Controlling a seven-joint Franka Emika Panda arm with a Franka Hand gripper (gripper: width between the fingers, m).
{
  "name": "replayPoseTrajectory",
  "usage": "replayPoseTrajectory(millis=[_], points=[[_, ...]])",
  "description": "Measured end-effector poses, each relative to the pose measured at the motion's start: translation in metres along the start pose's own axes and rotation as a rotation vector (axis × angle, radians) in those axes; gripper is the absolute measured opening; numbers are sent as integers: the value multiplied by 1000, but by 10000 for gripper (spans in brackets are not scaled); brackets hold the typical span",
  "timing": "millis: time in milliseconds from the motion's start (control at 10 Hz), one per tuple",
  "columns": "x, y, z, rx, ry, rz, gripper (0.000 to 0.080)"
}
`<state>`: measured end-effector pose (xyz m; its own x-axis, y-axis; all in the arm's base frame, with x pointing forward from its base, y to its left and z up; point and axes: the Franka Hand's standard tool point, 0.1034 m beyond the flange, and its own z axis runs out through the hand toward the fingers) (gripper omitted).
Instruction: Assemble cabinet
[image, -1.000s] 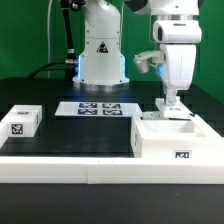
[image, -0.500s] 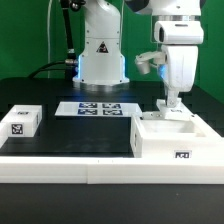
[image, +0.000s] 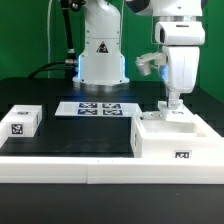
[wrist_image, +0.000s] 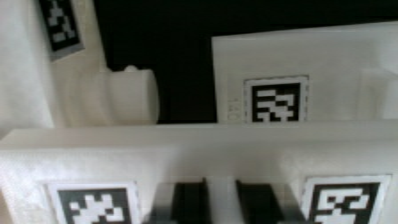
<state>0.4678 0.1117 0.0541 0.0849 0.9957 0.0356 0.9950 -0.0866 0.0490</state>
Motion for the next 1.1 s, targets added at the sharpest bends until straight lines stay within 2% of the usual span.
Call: replayPoseTrajectory(millis=[200,700,1000,1100], points=[[-1,3,3,-2,4,-8,71],[1,57,1,20,-17,3,71],[0,86,2,4,-14,20,71],[0,90,2,1,-14,22,71]])
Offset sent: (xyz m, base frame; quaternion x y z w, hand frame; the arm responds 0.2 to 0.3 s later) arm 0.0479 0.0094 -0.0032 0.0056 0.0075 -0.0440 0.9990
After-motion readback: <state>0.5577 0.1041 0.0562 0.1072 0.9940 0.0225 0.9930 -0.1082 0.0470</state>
